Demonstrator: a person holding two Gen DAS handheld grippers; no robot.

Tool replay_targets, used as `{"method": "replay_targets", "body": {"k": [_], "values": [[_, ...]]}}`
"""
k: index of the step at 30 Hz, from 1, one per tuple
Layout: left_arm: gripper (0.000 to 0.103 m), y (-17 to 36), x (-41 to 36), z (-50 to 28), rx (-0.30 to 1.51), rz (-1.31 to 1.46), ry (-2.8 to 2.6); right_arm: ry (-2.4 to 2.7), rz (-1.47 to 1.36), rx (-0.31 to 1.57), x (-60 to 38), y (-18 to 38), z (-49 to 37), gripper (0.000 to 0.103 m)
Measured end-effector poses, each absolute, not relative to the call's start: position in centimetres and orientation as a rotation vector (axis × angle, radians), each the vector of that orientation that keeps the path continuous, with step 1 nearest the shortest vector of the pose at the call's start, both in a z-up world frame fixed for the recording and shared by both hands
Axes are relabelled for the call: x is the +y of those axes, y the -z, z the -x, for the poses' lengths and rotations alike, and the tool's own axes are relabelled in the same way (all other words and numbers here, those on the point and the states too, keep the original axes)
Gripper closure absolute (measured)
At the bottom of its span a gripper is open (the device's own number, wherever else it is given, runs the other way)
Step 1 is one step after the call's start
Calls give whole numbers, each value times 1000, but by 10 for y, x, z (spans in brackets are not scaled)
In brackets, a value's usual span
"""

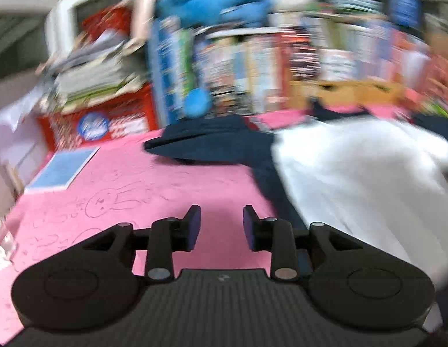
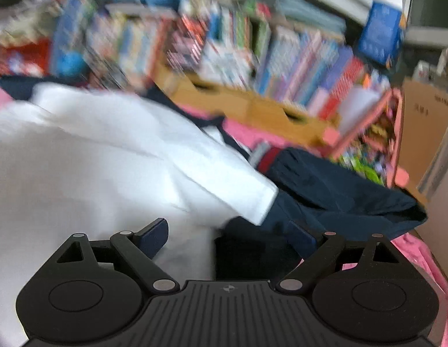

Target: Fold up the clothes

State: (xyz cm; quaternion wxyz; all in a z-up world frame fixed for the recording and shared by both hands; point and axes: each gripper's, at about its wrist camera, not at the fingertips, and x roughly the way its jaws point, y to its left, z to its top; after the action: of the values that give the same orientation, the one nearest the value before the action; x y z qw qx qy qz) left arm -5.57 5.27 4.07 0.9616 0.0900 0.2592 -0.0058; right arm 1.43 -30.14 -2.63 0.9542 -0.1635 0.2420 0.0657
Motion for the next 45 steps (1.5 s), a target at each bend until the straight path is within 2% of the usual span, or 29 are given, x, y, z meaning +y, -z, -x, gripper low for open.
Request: {"method": "replay_targets", "body": {"k": [2, 4, 9, 11, 12, 14, 19, 21, 25, 32, 38, 41, 45], "values": [[63, -40, 35, 85, 505, -232, 87, -206, 359, 476, -293, 27, 10, 13], [50, -39, 19, 110, 487, -262, 184, -279, 385, 459, -284, 27, 34, 13], [33, -24, -24, 137, 449, -393, 316, -460, 449, 416, -262, 28, 94, 15], [34, -12, -42, 138, 448, -463, 330, -532, 474, 398, -253, 28, 119, 19], [34, -8, -48, 137, 451, -488, 332, -569, 487, 389, -248, 28, 131, 33], [33, 0, -57, 133, 452, -520, 334, -635, 501, 379, -240, 29, 151, 45], [33, 13, -67, 122, 439, -556, 259, -561, 393, 385, -242, 19, 133, 50], [33, 16, -67, 116, 444, -552, 227, -481, 348, 350, -249, 9, 129, 55], [33, 13, -63, 110, 424, -526, 157, -524, 321, 333, -263, -3, 133, 55], [35, -11, -49, 113, 436, -355, 283, -606, 465, 382, -235, 29, 148, 56], [27, 6, -70, 138, 398, -554, 382, -553, 348, 363, -247, 16, 134, 56], [26, 18, -83, 136, 391, -638, 341, -544, 312, 361, -253, 13, 130, 56], [26, 21, -84, 118, 404, -613, 274, -540, 271, 369, -261, 10, 126, 56]]}}
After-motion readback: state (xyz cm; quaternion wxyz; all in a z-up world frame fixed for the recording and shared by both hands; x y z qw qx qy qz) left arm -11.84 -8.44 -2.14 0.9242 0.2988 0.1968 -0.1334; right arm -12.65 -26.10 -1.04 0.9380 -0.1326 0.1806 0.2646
